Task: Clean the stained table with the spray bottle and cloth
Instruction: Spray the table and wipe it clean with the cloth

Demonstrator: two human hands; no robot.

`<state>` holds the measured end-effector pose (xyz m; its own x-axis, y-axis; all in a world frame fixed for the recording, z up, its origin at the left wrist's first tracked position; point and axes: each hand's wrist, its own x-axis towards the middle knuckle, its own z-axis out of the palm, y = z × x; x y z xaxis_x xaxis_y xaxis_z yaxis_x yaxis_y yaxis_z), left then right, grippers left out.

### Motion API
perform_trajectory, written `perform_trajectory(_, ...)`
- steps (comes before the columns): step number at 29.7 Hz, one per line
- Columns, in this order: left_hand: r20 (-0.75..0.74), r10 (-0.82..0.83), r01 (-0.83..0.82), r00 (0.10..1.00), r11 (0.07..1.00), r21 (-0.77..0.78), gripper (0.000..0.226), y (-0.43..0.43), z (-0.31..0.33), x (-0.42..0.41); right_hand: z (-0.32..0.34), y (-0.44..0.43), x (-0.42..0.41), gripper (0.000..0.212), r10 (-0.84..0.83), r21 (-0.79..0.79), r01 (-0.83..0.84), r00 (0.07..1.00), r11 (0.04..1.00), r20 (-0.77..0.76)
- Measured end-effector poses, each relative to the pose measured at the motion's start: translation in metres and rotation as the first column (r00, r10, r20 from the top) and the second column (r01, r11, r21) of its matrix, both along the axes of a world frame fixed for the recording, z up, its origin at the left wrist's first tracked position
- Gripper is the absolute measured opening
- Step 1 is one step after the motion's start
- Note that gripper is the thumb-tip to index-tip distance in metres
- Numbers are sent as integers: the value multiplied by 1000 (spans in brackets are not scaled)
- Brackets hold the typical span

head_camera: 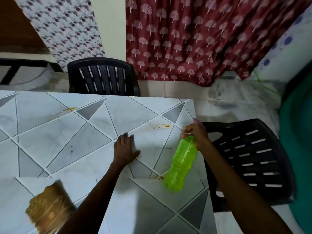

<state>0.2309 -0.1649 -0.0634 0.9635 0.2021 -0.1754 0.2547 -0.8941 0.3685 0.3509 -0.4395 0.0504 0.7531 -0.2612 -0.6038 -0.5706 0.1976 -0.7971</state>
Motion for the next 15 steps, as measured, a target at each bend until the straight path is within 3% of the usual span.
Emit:
perform_trajectory(4,15,46,-46,999,999,11,91,16,-5,-4,2,21,6,39,72,13,-72,997,997,-37)
perform_trajectory(9,60,172,-172,983,985,-4,92,49,-7,-27,3,87,-3,22,277,56,-273,956,960,-97)
perform_trajectory(12,53,255,-255,966,967,-7,95,71,-8,-45,4,136,-6,50,383,167,-367,921,915,-71)
perform_trajectory(15,61,351,-352,934,936,10,97,88,-7,-65,6,183,-21,57,485,199,-470,874,860,-34)
